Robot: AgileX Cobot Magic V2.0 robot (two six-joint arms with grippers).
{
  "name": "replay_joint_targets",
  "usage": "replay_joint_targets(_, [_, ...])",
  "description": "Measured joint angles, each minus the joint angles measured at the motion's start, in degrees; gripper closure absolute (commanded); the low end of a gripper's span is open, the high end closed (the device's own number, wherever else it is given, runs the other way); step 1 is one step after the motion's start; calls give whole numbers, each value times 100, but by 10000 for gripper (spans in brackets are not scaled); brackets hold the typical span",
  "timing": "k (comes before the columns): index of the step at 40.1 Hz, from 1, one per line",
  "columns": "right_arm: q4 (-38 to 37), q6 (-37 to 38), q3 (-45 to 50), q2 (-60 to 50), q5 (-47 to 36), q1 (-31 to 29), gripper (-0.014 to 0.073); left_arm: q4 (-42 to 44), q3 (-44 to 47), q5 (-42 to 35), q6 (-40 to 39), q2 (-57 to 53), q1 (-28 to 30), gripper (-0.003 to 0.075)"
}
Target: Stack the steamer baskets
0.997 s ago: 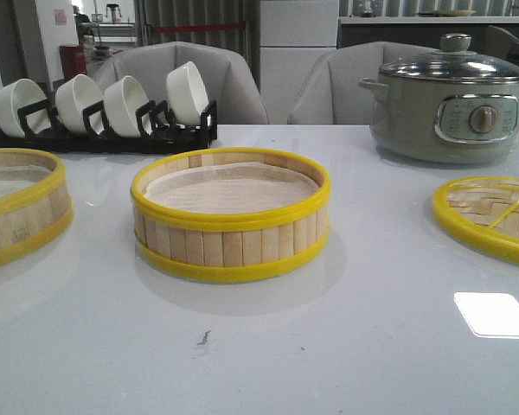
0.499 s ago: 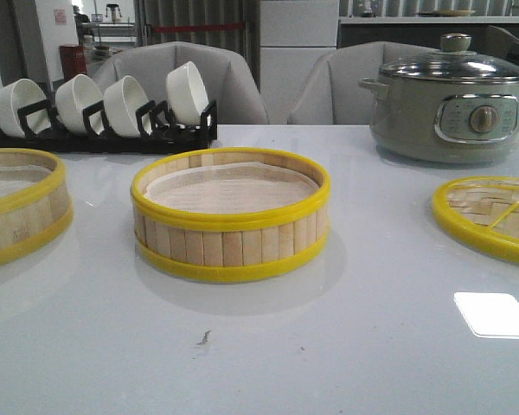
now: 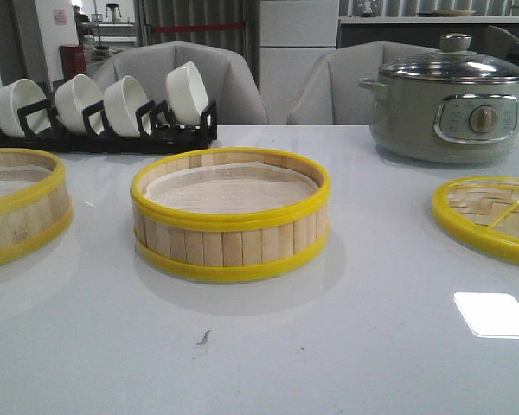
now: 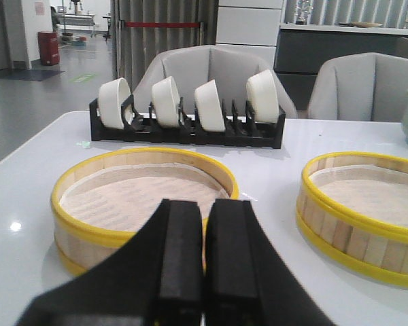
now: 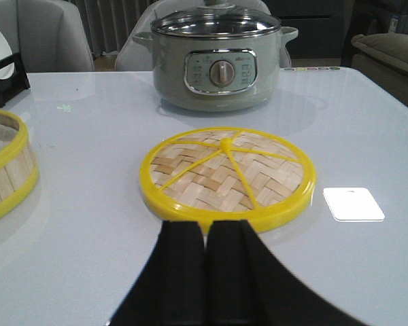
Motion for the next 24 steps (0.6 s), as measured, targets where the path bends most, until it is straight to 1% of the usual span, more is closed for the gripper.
replay_joint_targets(10, [0,0,0,0,0,0,533,12,-33,30,0,0,-139,616])
replay_joint_targets(13, [0,0,0,0,0,0,533,2,-314,336,0,143,-139,616])
replay_joint_targets(17, [0,0,0,0,0,0,533,192,-1302,1034,0,886,-139,616])
replay_joint_targets(24, [0,0,0,0,0,0,533,815,-4439,2968,0,2906,-139,616])
